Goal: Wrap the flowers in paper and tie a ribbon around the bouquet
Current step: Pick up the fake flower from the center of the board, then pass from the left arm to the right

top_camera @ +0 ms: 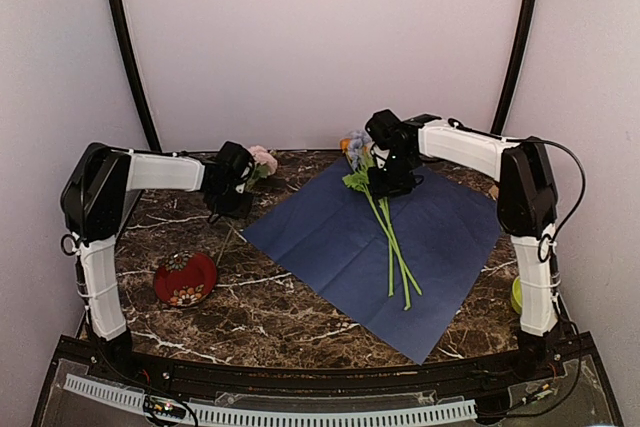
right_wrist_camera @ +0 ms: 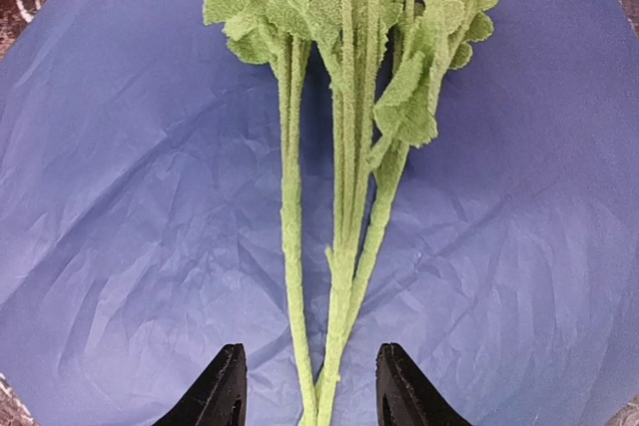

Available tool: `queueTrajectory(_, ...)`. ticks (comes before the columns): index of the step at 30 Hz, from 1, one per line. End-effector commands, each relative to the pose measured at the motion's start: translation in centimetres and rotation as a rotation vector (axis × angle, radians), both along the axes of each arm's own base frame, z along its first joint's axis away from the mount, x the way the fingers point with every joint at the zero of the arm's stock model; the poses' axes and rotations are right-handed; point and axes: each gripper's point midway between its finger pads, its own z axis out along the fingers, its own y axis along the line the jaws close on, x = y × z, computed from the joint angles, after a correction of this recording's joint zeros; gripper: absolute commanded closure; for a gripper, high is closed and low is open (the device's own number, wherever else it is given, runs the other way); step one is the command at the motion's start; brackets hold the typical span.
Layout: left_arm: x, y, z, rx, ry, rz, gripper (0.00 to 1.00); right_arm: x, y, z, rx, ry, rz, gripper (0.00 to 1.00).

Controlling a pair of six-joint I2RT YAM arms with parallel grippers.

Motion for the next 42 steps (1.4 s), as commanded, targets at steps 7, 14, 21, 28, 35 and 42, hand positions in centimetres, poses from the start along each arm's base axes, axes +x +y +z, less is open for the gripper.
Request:
queueTrajectory(7, -1.5, -2.1, 18.0, -0.455, -0.590, -0.084, 1.00, -1.2, 4.9, 10.6, 0.335, -0.226, 0.136, 0.55)
queueTrajectory(14, -9.5, -10.4, 25.8, -0.962, -0.648, -0.542, 1.00, -9.2, 12.8, 23.1, 0.997, -0.404, 0.568, 0.53)
queueTrajectory(21, -15.6, -15.3, 30.6, -1.188, -0.662, -0.804, 1.00, -16.7, 16.5, 29.0, 1.255, -0.500, 0.856, 0.47)
queueTrajectory(28, -18.0, -17.9, 31.4, -1.275, -0.608, -0.905, 1.00, -17.1, 17.8, 29.5, 1.286, -0.475, 0.863, 0.56)
queueTrajectory(35, -18.5, -18.2, 31.2, -1.278, -0.595, -0.926, 1.00, -16.6, 17.7, 29.3, 1.270, -0.468, 0.819, 1.00)
queueTrajectory(42, -16.2, -17.7, 28.6, -1.164, -0.574, -0.785, 0.32, -13.0, 15.9, 26.8, 1.006, -0.467, 0.618, 1.00)
